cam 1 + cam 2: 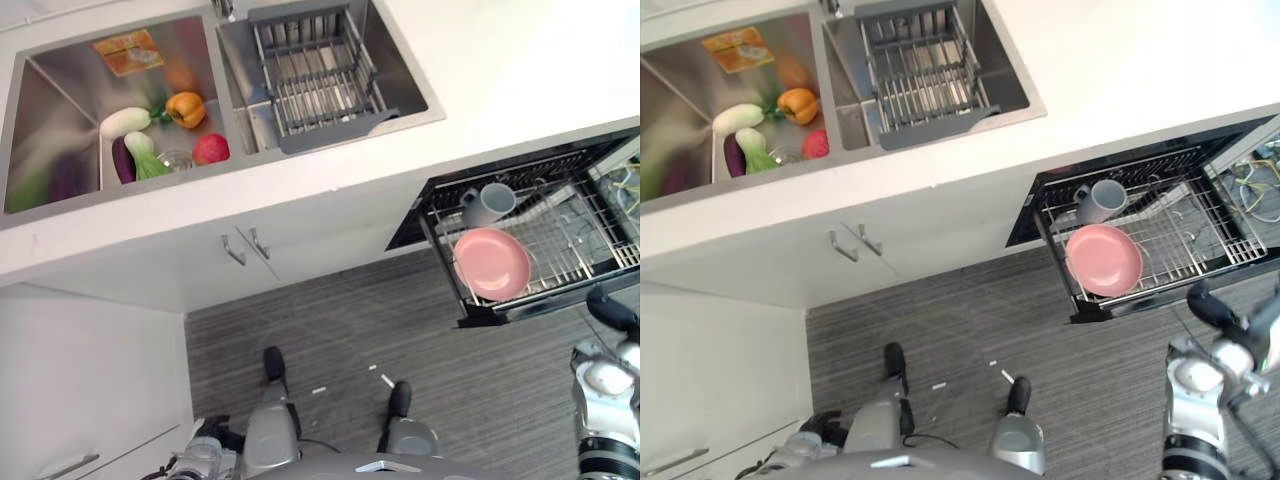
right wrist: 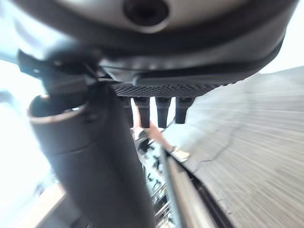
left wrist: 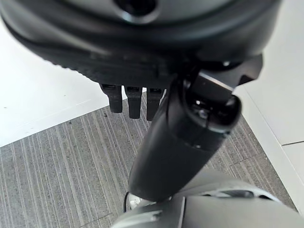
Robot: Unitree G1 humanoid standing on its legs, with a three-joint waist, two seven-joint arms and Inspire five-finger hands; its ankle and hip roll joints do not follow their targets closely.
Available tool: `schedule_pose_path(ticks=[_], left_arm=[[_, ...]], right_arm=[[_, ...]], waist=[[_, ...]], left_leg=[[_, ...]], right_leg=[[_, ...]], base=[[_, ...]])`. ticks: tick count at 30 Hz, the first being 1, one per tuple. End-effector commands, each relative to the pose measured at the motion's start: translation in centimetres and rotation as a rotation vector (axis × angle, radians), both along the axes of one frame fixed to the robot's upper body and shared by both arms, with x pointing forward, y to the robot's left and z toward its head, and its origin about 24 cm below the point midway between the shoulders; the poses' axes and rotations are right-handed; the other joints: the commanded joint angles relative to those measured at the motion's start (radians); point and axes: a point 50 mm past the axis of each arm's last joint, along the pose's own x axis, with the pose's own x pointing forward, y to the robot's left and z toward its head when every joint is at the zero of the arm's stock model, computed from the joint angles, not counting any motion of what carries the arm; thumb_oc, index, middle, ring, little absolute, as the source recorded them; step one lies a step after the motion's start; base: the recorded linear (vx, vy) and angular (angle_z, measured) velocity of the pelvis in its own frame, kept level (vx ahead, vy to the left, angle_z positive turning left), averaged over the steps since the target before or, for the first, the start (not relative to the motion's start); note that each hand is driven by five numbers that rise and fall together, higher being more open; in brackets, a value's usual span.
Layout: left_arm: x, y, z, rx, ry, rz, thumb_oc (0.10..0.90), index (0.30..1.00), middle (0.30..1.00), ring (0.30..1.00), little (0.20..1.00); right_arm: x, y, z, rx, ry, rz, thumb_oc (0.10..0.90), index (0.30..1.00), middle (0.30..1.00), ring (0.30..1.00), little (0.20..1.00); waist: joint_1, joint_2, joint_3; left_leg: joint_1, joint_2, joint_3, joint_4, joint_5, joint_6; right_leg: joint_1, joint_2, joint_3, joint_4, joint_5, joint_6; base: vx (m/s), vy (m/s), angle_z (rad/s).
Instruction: Place the dishes in the dishwasher.
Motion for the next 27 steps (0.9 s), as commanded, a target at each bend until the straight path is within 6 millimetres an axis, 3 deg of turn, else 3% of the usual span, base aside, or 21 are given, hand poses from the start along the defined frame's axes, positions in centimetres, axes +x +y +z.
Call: schedule_pose_path(ticks=[1,2,3,4,11,14,21,23,24,25,27], left_arm=[[0.7,-2.0,-0.4,-0.060,0.015,0.014,0.800,0.900,0.900,0.900,0.900],[0.8,-2.0,-0.4,-0.065,0.008,0.016,0.800,0.900,0.900,0.900,0.900],[0.8,-2.0,-0.4,-0.065,0.007,0.016,0.800,0.900,0.900,0.900,0.900],[1.0,-2.0,-0.4,-0.068,-0.002,0.018,0.800,0.900,0.900,0.900,0.900],[1.9,-2.2,-0.1,-0.083,-0.054,0.015,0.800,0.900,0.900,0.900,0.900],[2.1,-2.1,0.0,-0.081,-0.067,-0.005,0.800,0.900,0.900,0.900,0.900],[2.4,-1.9,0.1,-0.075,-0.083,-0.037,0.800,0.900,0.900,0.900,0.900],[2.6,-1.8,0.2,-0.078,-0.097,-0.050,0.800,0.900,0.900,0.900,0.900],[2.6,-1.9,0.2,-0.079,-0.097,-0.049,0.800,0.900,0.900,0.900,0.900],[2.8,-1.9,0.3,-0.087,-0.118,-0.045,0.800,0.900,0.900,0.900,0.900],[3.1,-1.7,0.5,-0.091,-0.141,-0.029,0.800,0.900,0.900,0.900,0.900]], right_arm=[[-0.1,-1.4,1.2,0.119,-0.318,-0.063,0.800,0.900,0.900,0.900,0.900],[-0.2,-1.1,0.0,0.173,-0.288,-0.065,0.800,0.900,0.900,0.900,0.900],[-0.1,-1.2,0.0,0.173,-0.291,-0.063,0.800,0.900,0.900,0.900,0.900],[0.0,-0.6,-1.9,0.260,-0.228,-0.052,0.400,0.300,0.300,0.300,0.300],[2.8,1.4,-4.2,0.327,0.024,0.122,0.400,0.300,0.300,0.300,0.300],[3.9,1.1,-4.1,0.293,0.163,0.208,0.400,0.300,0.300,0.300,0.300],[7.7,-0.1,-0.5,0.089,0.319,0.391,0.400,0.300,0.300,0.300,0.300],[10.9,0.5,2.5,-0.091,0.373,0.530,0.400,0.300,0.300,0.300,0.300],[10.9,0.5,2.6,-0.091,0.373,0.531,0.400,0.300,0.300,0.300,0.300],[13.1,1.4,4.9,-0.232,0.381,0.620,0.400,0.300,0.300,0.300,0.300],[15.2,2.5,7.9,-0.381,0.368,0.699,0.400,0.300,0.300,0.300,0.300]], waist=[[-0.010,0.015,0.015],[-0.007,0.017,0.017],[-0.008,0.017,0.017],[0.000,0.021,0.020],[0.031,0.046,0.048],[0.046,0.057,0.060],[0.082,0.071,0.083],[0.104,0.076,0.102],[0.103,0.076,0.102],[0.118,0.079,0.112],[0.137,0.080,0.121]], left_leg=[[0.077,0.003,-0.024,0.003,-0.166,-0.008],[0.079,0.003,-0.024,0.003,-0.170,-0.011],[0.076,0.002,-0.024,0.003,-0.165,-0.009],[0.076,0.001,-0.025,0.003,-0.168,-0.012],[0.051,-0.012,-0.040,0.003,-0.153,-0.012],[0.041,-0.018,-0.050,0.003,-0.151,-0.013],[0.003,-0.029,-0.076,0.003,-0.137,-0.015],[-0.023,-0.033,-0.088,0.003,-0.126,-0.016],[-0.023,-0.033,-0.089,0.003,-0.126,-0.016],[-0.039,-0.036,-0.096,0.003,-0.119,-0.017],[-0.057,-0.038,-0.104,0.003,-0.112,-0.021]], right_leg=[[-0.060,0.007,0.095,0.020,-0.023,-0.007],[-0.058,0.007,0.095,0.020,-0.026,-0.006],[-0.061,0.006,0.095,0.020,-0.022,-0.007],[-0.062,0.006,0.094,0.020,-0.025,-0.006],[-0.072,-0.005,0.081,0.020,-0.013,-0.008],[-0.072,-0.008,0.071,0.020,-0.012,-0.008],[-0.091,-0.020,0.049,0.020,0.000,-0.004],[-0.107,-0.026,0.041,0.020,0.008,-0.003],[-0.107,-0.026,0.041,0.020,0.008,-0.003],[-0.115,-0.028,0.035,0.020,0.012,-0.003],[-0.122,-0.031,0.022,0.020,0.015,-0.002]], base=[[0.00,0.000,0.00],[0.00,0.000,0.00],[-0.01,0.005,-0.04],[-0.02,0.013,-0.04],[-0.02,0.020,-0.02],[-0.01,0.030,0.13],[-0.02,0.022,0.17],[-0.03,0.023,0.08],[-0.02,0.022,0.11],[0.00,0.016,0.14],[0.00,0.020,0.11]])
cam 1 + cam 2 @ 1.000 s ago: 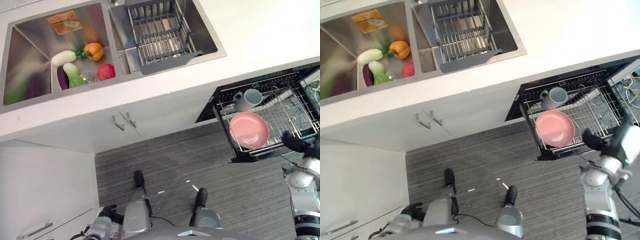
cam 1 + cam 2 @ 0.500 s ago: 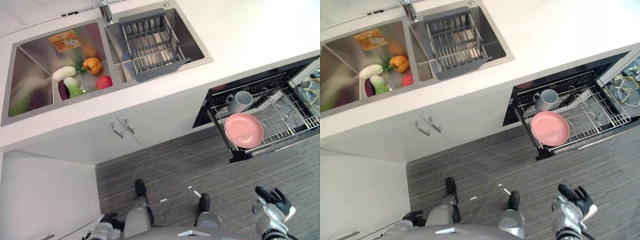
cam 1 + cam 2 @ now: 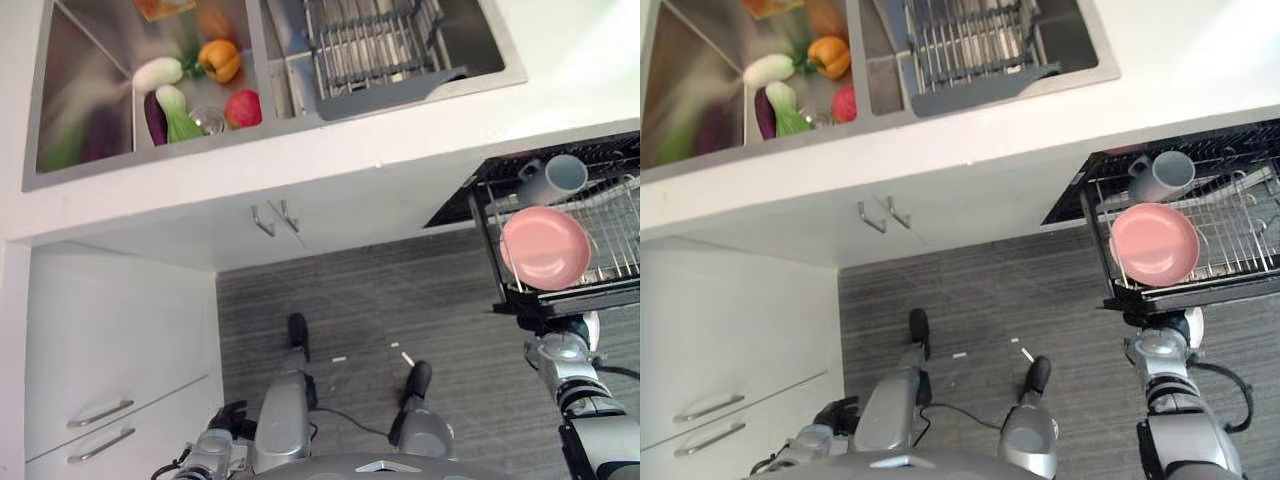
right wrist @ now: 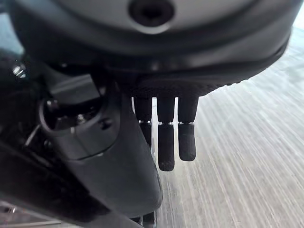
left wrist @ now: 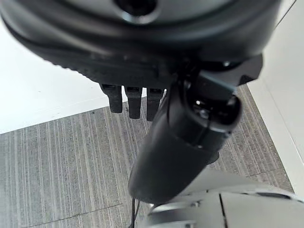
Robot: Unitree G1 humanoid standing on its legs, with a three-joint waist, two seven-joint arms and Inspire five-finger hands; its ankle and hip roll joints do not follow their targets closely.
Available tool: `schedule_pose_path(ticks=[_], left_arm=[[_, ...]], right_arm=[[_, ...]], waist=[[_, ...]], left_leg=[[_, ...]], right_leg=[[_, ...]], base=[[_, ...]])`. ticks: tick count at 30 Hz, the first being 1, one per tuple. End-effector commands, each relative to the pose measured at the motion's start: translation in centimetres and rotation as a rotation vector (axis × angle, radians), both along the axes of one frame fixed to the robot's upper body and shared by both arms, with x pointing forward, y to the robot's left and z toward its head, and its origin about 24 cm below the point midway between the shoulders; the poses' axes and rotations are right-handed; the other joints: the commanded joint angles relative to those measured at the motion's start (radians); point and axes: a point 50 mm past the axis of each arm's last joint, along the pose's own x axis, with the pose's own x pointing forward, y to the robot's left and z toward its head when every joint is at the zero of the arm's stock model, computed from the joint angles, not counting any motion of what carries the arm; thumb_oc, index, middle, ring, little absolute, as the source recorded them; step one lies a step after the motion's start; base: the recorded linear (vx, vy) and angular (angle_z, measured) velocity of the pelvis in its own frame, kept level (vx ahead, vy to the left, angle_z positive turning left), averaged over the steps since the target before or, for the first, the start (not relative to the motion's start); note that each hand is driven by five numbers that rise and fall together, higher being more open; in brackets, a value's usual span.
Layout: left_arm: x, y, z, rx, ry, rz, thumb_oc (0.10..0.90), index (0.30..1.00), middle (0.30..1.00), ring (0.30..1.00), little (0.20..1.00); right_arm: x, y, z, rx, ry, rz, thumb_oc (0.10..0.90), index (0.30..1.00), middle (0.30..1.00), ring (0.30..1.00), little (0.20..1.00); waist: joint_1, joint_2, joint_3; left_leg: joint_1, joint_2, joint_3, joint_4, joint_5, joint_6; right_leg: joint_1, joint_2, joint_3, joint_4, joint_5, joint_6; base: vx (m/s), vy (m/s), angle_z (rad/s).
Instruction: Place the dishes in the dishwasher.
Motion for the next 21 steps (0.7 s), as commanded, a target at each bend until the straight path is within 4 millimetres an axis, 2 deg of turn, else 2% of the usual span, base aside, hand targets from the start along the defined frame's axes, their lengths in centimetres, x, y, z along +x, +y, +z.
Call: schedule_pose_path(ticks=[1,3,6,9,10,11,12,17,21], left_arm=[[1.1,0.5,0.4,0.004,-0.026,-0.017,0.800,0.900,0.900,0.900,0.900],[1.1,0.5,0.4,0.004,-0.026,-0.017,0.800,0.900,0.900,0.900,0.900],[1.2,0.8,0.5,0.011,-0.033,-0.013,0.800,0.900,0.900,0.900,0.900],[1.1,1.3,0.5,0.016,-0.031,-0.006,0.800,0.900,0.900,0.900,0.900],[1.1,1.5,0.6,0.021,-0.028,-0.002,0.800,0.900,0.900,0.900,0.900],[1.1,1.9,0.6,0.030,-0.030,0.009,0.800,0.900,0.900,0.900,0.900],[1.2,2.0,0.7,0.034,-0.034,0.015,0.800,0.900,0.900,0.900,0.900],[2.1,2.3,1.1,0.041,-0.067,0.027,0.800,0.900,0.900,0.900,0.900],[3.0,2.2,1.4,0.040,-0.105,0.022,0.800,0.900,0.900,0.900,0.900]], right_arm=[[8.7,2.3,12.6,-0.384,-0.324,0.382,0.400,0.300,0.300,0.300,0.300],[8.7,2.3,12.6,-0.384,-0.324,0.382,0.400,0.300,0.300,0.300,0.300],[10.8,4.6,16.7,-0.524,-0.410,0.515,0.400,0.300,0.300,0.300,0.300],[12.1,6.2,19.9,-0.601,-0.480,0.576,0.400,0.300,0.300,0.300,0.300],[12.4,6.6,20.6,-0.620,-0.497,0.589,0.400,0.300,0.300,0.300,0.300],[13.0,7.5,22.3,-0.654,-0.538,0.599,0.400,0.300,0.300,0.300,0.300],[13.2,7.8,22.8,-0.667,-0.550,0.602,0.400,0.300,0.300,0.300,0.300],[13.6,8.5,23.7,-0.742,-0.546,0.615,0.400,0.300,0.300,0.300,0.300],[13.5,7.9,22.5,-0.758,-0.491,0.607,0.400,0.300,0.300,0.300,0.300]], waist=[[0.063,-0.007,0.013],[0.062,-0.007,0.013],[0.084,-0.009,0.021],[0.107,-0.015,0.027],[0.114,-0.019,0.024],[0.126,-0.024,0.026],[0.131,-0.026,0.026],[0.142,-0.036,0.028],[0.144,-0.041,0.027]], left_leg=[[0.024,-0.011,-0.053,0.003,-0.129,-0.041],[0.024,-0.011,-0.054,0.003,-0.128,-0.041],[0.001,-0.016,-0.070,0.003,-0.123,-0.044],[-0.018,-0.022,-0.083,0.003,-0.118,-0.048],[-0.012,-0.019,-0.089,0.003,-0.139,-0.057],[-0.023,-0.024,-0.096,0.003,-0.138,-0.059],[-0.027,-0.025,-0.098,0.003,-0.138,-0.060],[-0.036,-0.028,-0.103,0.003,-0.140,-0.060],[-0.039,-0.030,-0.106,0.003,-0.140,-0.059]], right_leg=[[-0.078,-0.026,0.053,0.020,0.013,-0.008],[-0.078,-0.026,0.053,0.020,0.013,-0.008],[-0.082,-0.029,0.037,0.020,0.012,-0.008],[-0.085,-0.033,0.019,0.020,0.014,-0.004],[-0.075,-0.030,0.022,0.020,-0.004,0.003],[-0.078,-0.032,0.015,0.020,-0.003,0.005],[-0.078,-0.032,0.011,0.020,-0.004,0.006],[-0.077,-0.033,0.001,0.020,-0.003,0.009],[-0.078,-0.035,-0.002,0.020,-0.001,0.011]], base=[[0.00,0.020,0.15],[0.01,0.013,0.15],[0.02,0.017,0.12],[0.05,0.001,0.10],[0.10,-0.012,0.23],[0.10,-0.012,0.22],[0.03,0.016,0.21],[0.02,-0.001,0.07],[0.01,-0.009,0.04]])
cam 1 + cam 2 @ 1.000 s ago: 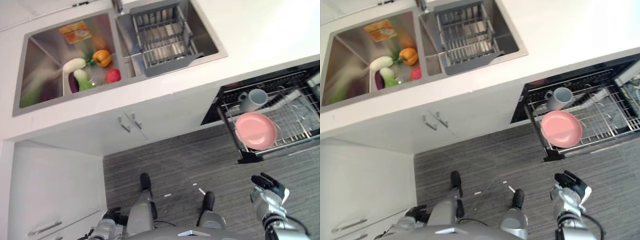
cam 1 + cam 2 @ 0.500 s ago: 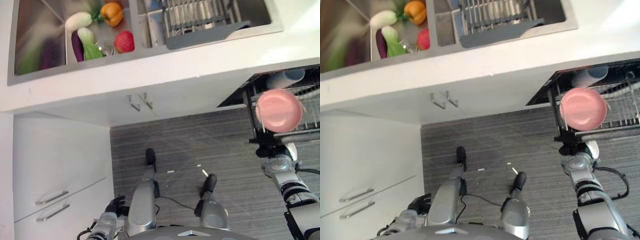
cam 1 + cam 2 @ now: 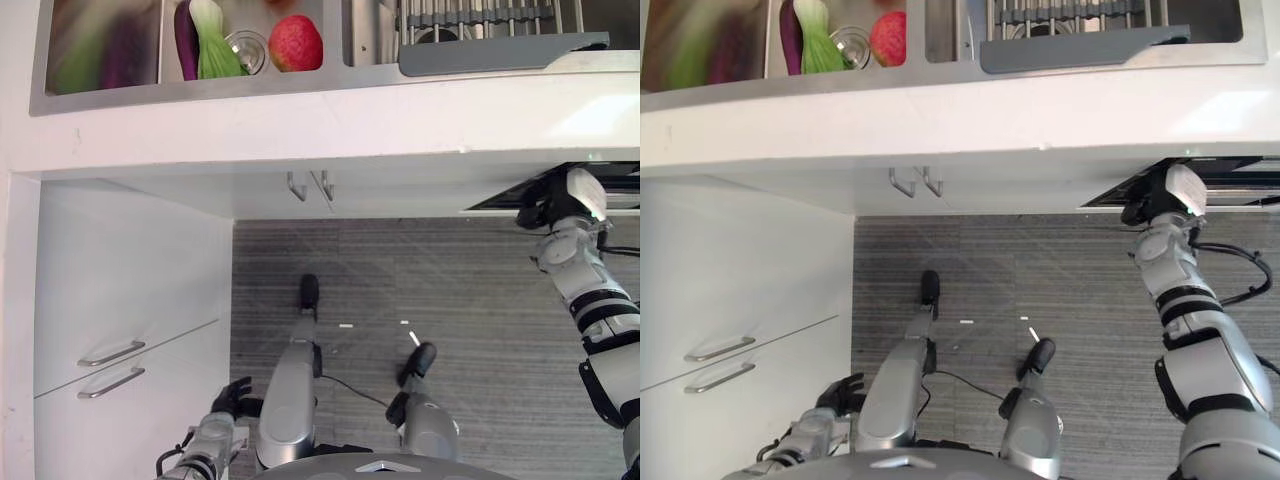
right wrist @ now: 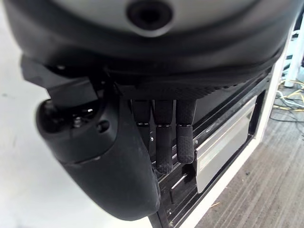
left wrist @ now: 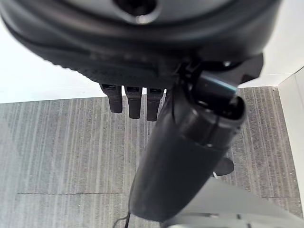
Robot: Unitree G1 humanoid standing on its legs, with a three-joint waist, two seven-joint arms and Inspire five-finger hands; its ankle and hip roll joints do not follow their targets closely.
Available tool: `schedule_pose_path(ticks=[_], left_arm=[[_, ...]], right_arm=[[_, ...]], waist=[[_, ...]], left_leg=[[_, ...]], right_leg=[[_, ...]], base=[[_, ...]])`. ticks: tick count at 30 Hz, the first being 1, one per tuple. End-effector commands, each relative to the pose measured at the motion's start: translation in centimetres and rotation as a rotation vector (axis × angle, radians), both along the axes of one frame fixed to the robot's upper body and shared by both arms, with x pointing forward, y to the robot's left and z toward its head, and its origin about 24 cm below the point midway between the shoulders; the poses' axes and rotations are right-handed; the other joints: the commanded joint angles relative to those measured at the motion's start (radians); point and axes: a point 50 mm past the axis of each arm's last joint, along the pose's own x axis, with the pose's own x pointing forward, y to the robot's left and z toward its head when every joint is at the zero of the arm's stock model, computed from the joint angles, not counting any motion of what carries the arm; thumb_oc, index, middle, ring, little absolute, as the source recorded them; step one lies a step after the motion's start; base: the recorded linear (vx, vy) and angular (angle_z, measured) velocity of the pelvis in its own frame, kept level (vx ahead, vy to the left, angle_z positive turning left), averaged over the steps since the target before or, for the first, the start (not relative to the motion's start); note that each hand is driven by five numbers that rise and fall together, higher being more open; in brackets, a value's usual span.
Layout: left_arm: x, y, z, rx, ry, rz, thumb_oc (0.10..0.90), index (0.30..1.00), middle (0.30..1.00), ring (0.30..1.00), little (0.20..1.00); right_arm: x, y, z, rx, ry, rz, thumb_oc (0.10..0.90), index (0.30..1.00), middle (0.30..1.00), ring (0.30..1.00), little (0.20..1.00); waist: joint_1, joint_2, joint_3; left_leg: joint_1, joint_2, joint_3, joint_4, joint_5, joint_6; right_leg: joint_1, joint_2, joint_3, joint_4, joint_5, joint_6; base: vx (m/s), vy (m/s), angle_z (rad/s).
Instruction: Place the dishes in the dishwasher.
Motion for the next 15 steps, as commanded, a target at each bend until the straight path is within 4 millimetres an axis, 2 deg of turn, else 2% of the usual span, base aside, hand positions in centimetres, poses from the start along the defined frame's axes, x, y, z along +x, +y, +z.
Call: schedule_pose_path(ticks=[1,5,6,8,9,10,11,12,13,14,15], left_arm=[[-0.2,2.5,0.4,0.089,0.024,-0.012,0.800,0.900,0.900,0.900,0.900],[0.7,2.2,0.8,0.096,-0.024,-0.047,0.800,0.900,0.900,0.900,0.900],[0.9,2.1,0.9,0.093,-0.034,-0.045,0.800,0.900,0.900,0.900,0.900],[1.2,1.9,1.0,0.088,-0.049,-0.031,0.800,0.900,0.900,0.900,0.900],[1.2,1.8,1.0,0.092,-0.049,-0.031,0.800,0.900,0.900,0.900,0.900],[1.2,1.8,1.0,0.092,-0.049,-0.032,0.800,0.900,0.900,0.900,0.900],[1.1,1.8,1.0,0.089,-0.048,-0.022,0.800,0.900,0.900,0.900,0.900],[0.8,1.8,0.8,0.074,-0.043,-0.005,0.800,0.900,0.900,0.900,0.900],[0.8,1.8,0.8,0.075,-0.042,-0.005,0.800,0.900,0.900,0.900,0.900],[-0.1,1.8,0.5,0.030,-0.015,0.039,0.800,0.900,0.900,0.900,0.900],[-0.7,1.8,0.2,0.013,-0.001,0.050,0.800,0.900,0.900,0.900,0.900]], right_arm=[[3.1,5.0,8.8,-0.146,-0.327,0.259,0.400,0.300,0.300,0.300,0.300],[2.4,3.3,7.6,-0.187,-0.275,0.208,0.400,0.300,0.300,0.300,0.300],[2.3,3.1,7.4,-0.181,-0.272,0.200,0.400,0.300,0.300,0.300,0.300],[1.8,3.0,5.6,-0.134,-0.250,0.186,0.414,0.321,0.321,0.321,0.321],[1.4,3.2,3.9,-0.100,-0.223,0.184,0.510,0.465,0.465,0.465,0.465],[1.4,3.2,3.9,-0.100,-0.222,0.184,0.546,0.519,0.519,0.519,0.519],[0.7,3.3,1.8,-0.062,-0.183,0.180,0.800,0.900,0.900,0.900,0.900],[-0.2,3.5,-0.5,-0.021,-0.142,0.174,0.800,0.900,0.900,0.900,0.900],[-0.2,3.5,-0.5,-0.021,-0.141,0.173,0.800,0.900,0.900,0.900,0.900],[-4.4,3.6,-7.8,0.132,0.027,0.123,0.800,0.900,0.900,0.900,0.900],[-6.1,3.7,-10.1,0.186,0.092,0.098,0.800,0.900,0.900,0.900,0.900]], waist=[[0.051,-0.049,-0.042],[0.046,-0.047,-0.033],[0.044,-0.046,-0.031],[0.036,-0.048,-0.033],[0.031,-0.051,-0.034],[0.032,-0.052,-0.035],[0.027,-0.057,-0.041],[0.017,-0.063,-0.048],[0.019,-0.064,-0.049],[-0.012,-0.081,-0.083],[-0.023,-0.086,-0.097]], left_leg=[[0.059,-0.018,-0.020,0.003,-0.163,-0.060],[0.059,-0.013,-0.014,0.003,-0.160,-0.061],[0.048,-0.016,-0.011,0.003,-0.138,-0.053],[0.057,-0.009,-0.005,0.003,-0.141,-0.053],[0.063,-0.006,-0.002,0.003,-0.143,-0.052],[0.063,-0.006,-0.002,0.003,-0.143,-0.052],[0.072,-0.003,0.000,0.003,-0.146,-0.051],[0.083,-0.001,0.003,0.003,-0.150,-0.048],[0.084,-0.001,0.004,0.003,-0.151,-0.048],[0.124,0.006,0.012,0.003,-0.168,-0.042],[0.142,0.007,0.016,0.003,-0.176,-0.039]], right_leg=[[-0.041,-0.049,0.070,0.020,-0.001,0.011],[-0.046,-0.048,0.076,0.020,0.001,0.012],[-0.057,-0.051,0.069,0.020,0.019,0.006],[-0.053,-0.048,0.073,0.020,0.016,0.005],[-0.048,-0.046,0.075,0.020,0.013,0.003],[-0.048,-0.046,0.076,0.020,0.012,0.003],[-0.041,-0.044,0.077,0.020,0.009,0.002],[-0.033,-0.041,0.079,0.020,0.005,0.001],[-0.032,-0.042,0.079,0.020,0.005,0.001],[0.003,-0.037,0.079,0.020,-0.008,-0.003],[0.019,-0.036,0.078,0.020,-0.013,-0.004]], base=[[0.00,0.000,0.00],[-0.04,-0.020,0.00],[-0.09,0.012,0.01],[-0.04,0.014,0.00],[0.00,0.000,0.00],[0.02,-0.030,0.02],[0.03,-0.035,0.00],[0.03,-0.035,-0.02],[0.10,-0.058,0.03],[0.11,-0.048,0.07],[0.15,-0.053,0.09]])
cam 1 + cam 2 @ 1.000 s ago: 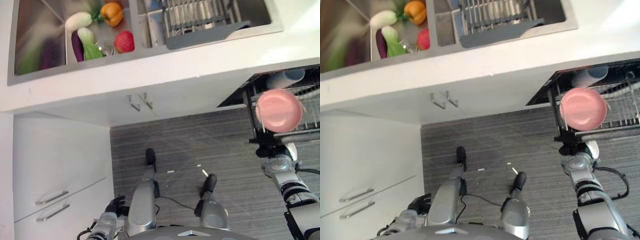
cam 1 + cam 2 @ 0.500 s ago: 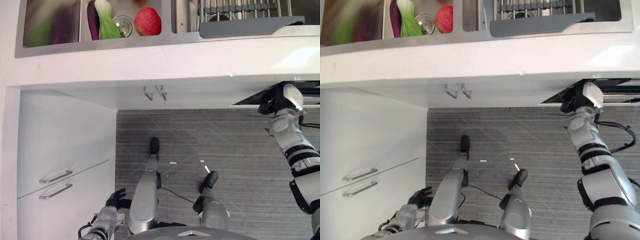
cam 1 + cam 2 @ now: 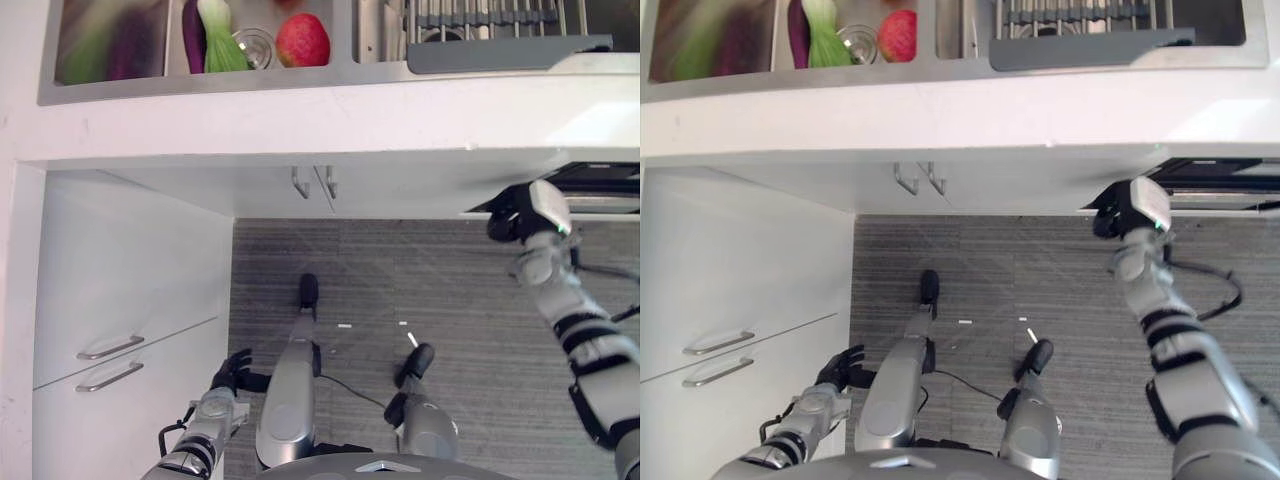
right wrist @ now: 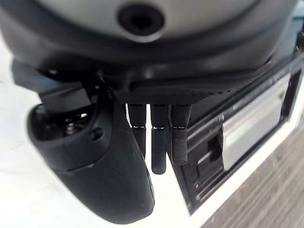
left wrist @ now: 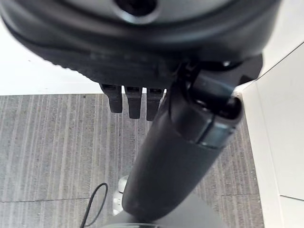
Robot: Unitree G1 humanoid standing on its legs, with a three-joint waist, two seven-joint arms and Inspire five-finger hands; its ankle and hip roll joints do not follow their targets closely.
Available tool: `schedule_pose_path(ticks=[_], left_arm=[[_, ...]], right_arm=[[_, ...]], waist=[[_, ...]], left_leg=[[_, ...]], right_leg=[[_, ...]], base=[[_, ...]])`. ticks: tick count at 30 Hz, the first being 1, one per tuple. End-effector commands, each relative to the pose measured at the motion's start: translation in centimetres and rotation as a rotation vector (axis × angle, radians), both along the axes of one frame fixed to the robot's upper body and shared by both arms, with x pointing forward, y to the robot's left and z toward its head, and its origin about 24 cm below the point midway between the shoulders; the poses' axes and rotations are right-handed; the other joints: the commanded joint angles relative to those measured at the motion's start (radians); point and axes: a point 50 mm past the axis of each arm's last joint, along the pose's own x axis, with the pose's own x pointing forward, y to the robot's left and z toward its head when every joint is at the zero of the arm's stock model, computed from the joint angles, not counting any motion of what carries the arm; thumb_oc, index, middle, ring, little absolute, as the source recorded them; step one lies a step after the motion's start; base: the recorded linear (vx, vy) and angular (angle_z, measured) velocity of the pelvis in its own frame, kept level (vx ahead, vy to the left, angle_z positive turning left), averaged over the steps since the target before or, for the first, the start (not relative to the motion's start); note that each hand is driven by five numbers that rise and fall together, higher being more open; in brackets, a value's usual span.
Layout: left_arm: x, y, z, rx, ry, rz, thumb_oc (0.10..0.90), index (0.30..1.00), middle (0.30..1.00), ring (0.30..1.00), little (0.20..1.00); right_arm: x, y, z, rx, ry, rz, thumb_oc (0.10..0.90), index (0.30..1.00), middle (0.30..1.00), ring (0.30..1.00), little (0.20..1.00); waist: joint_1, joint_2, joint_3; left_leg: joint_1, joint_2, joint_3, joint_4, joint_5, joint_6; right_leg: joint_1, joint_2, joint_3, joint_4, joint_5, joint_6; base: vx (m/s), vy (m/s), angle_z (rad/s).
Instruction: Place the dishes in the dishwasher.
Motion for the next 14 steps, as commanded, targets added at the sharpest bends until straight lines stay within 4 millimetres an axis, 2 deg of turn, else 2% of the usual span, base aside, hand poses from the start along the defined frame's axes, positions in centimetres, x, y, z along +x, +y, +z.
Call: schedule_pose_path(ticks=[1,2,3,4,5,7,9,10,11,14], left_arm=[[-3.8,1.1,-1.5,-0.043,0.131,0.075,0.800,0.900,0.900,0.900,0.900],[-4.3,1.1,-1.7,-0.067,0.150,0.097,0.800,0.900,0.900,0.900,0.900],[-4.3,1.1,-1.7,-0.067,0.150,0.097,0.800,0.900,0.900,0.900,0.900],[-5.1,1.1,-2.1,-0.084,0.185,0.111,0.800,0.900,0.900,0.900,0.900],[-6.5,1.0,-2.6,-0.101,0.244,0.124,0.800,0.900,0.900,0.900,0.900],[-7.3,0.7,-2.9,-0.109,0.284,0.102,0.800,0.900,0.900,0.900,0.900],[-7.5,0.3,-3.1,-0.119,0.303,0.082,0.800,0.900,0.900,0.900,0.900],[-7.5,0.3,-3.1,-0.119,0.303,0.082,0.800,0.900,0.900,0.900,0.900],[-7.5,-0.1,-3.2,-0.135,0.309,0.069,0.800,0.900,0.900,0.900,0.900],[-6.9,-1.0,-3.2,-0.160,0.299,0.039,0.800,0.900,0.900,0.900,0.900]], right_arm=[[-4.2,-0.6,-4.9,0.074,0.148,-0.057,0.800,0.900,0.900,0.900,0.900],[-6.5,-0.1,-7.6,0.128,0.246,-0.072,0.800,0.900,0.900,0.900,0.900],[-6.5,-0.1,-7.6,0.128,0.246,-0.072,0.800,0.900,0.900,0.900,0.900],[-9.1,0.4,-10.1,0.177,0.351,-0.092,0.800,0.900,0.900,0.900,0.900],[-13.7,0.8,-13.8,0.248,0.538,-0.144,0.800,0.900,0.900,0.900,0.900],[-17.6,1.1,-16.2,0.297,0.696,-0.197,0.800,0.900,0.900,0.900,0.900],[-21.2,1.5,-17.9,0.353,0.831,-0.265,0.800,0.900,0.900,0.900,0.900],[-21.2,1.5,-17.9,0.353,0.831,-0.265,0.800,0.900,0.900,0.900,0.900],[-24.4,2.0,-19.1,0.444,0.926,-0.361,0.800,0.900,0.900,0.900,0.900],[-27.6,2.3,-19.9,0.544,1.004,-0.501,0.800,0.900,0.900,0.900,0.900]], waist=[[-0.027,-0.062,-0.117],[-0.041,-0.070,-0.134],[-0.041,-0.070,-0.134],[-0.057,-0.078,-0.150],[-0.079,-0.085,-0.184],[-0.094,-0.090,-0.218],[-0.104,-0.091,-0.247],[-0.104,-0.091,-0.249],[-0.115,-0.092,-0.278],[-0.127,-0.089,-0.316]], left_leg=[[0.106,0.008,0.021,0.002,-0.188,-0.033],[0.129,0.011,0.028,0.002,-0.195,-0.031],[0.129,0.011,0.028,0.002,-0.195,-0.031],[0.154,0.014,0.038,0.002,-0.202,-0.029],[0.204,0.020,0.053,0.002,-0.213,-0.023],[0.249,0.025,0.068,0.002,-0.223,-0.018],[0.284,0.029,0.078,0.002,-0.226,-0.017],[0.280,0.028,0.077,0.002,-0.225,-0.016],[0.318,0.035,0.089,0.002,-0.230,-0.019],[0.356,0.042,0.097,0.002,-0.236,-0.021]], right_leg=[[-0.024,-0.034,0.079,0.019,-0.012,-0.006],[-0.007,-0.031,0.080,0.019,-0.015,-0.005],[-0.007,-0.031,0.080,0.019,-0.015,-0.005],[0.011,-0.029,0.084,0.019,-0.019,-0.005],[0.038,-0.023,0.095,0.030,-0.030,-0.007],[0.057,-0.020,0.108,0.050,-0.043,-0.010],[0.074,-0.017,0.116,0.069,-0.053,-0.012],[0.072,-0.017,0.115,0.068,-0.051,-0.012],[0.096,-0.015,0.126,0.080,-0.058,-0.012],[0.127,-0.011,0.133,0.086,-0.068,-0.012]], base=[[0.10,-0.018,-0.01],[0.07,-0.013,-0.05],[0.06,-0.007,-0.12],[0.08,0.008,-0.16],[0.10,0.017,-0.29],[0.09,0.012,-0.35],[0.04,-0.002,-0.38],[0.06,-0.012,-0.42],[0.06,-0.020,-0.41],[0.05,-0.033,-0.21]])
